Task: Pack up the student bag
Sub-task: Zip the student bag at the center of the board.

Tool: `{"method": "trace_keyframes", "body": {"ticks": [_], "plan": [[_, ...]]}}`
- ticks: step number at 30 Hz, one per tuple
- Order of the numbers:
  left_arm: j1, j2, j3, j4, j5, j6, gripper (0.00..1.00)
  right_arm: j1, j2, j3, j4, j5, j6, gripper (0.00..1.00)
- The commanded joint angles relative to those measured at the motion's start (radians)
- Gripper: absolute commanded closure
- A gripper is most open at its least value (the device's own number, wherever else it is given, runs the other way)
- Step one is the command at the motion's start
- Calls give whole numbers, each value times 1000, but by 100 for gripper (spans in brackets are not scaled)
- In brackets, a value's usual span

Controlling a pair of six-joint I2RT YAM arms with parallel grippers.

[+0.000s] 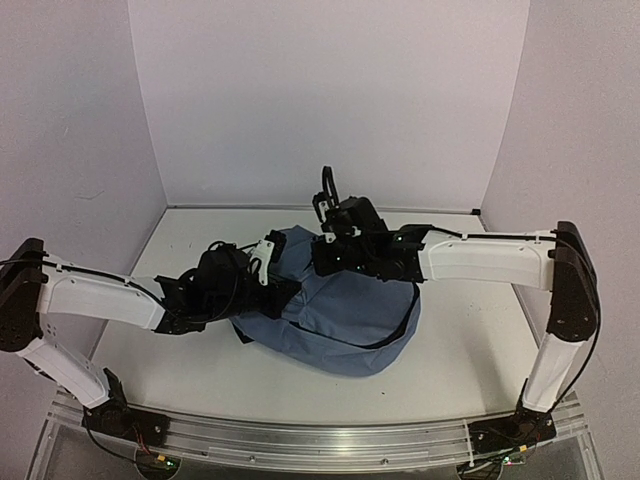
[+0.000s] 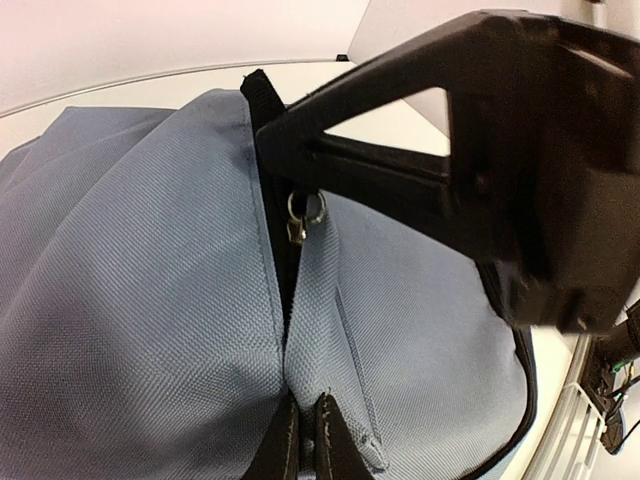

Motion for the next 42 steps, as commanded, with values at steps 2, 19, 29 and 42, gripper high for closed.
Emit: {"method": "trace_keyframes", "body": {"ticks": [2,19,29,42], "plan": [[-3,-64,-29,-134,-4,-13,100,-127,4,77,111,108,-4,100],[-1,-146,-37,-228,-3,-9,100,-297,128,91,107,-110,74,100],[3,-122,-7,-264,9,-35,100,-330,134,79,107,-166,68,100],[315,-169,161,-467,305,-47,9,-383,-57,-28,65,-285,-61,2]]}}
